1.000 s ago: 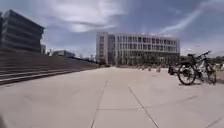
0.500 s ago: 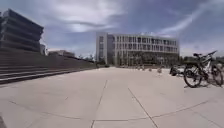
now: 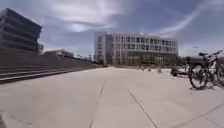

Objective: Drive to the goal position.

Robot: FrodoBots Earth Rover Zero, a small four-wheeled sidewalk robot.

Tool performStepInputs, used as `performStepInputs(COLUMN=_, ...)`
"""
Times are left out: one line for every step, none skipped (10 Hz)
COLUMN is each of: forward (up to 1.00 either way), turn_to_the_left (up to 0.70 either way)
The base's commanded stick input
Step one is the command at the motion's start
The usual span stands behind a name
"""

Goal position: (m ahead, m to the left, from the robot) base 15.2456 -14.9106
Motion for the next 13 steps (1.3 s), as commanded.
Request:
performStepInputs(forward=0.6, turn_to_the_left=-0.05)
performStepInputs(forward=0.6, turn_to_the_left=0.0)
performStepInputs(forward=0.6, turn_to_the_left=0.0)
performStepInputs(forward=0.6, turn_to_the_left=0.0)
performStepInputs(forward=0.6, turn_to_the_left=0.0)
performStepInputs(forward=0.6, turn_to_the_left=0.0)
performStepInputs(forward=0.6, turn_to_the_left=0.0)
performStepInputs(forward=0.6, turn_to_the_left=0.0)
performStepInputs(forward=0.6, turn_to_the_left=0.0)
performStepInputs(forward=0.6, turn_to_the_left=0.0)
performStepInputs(forward=0.6, turn_to_the_left=0.0)
performStepInputs(forward=0.6, turn_to_the_left=0.0)
performStepInputs(forward=0.6, turn_to_the_left=0.0)
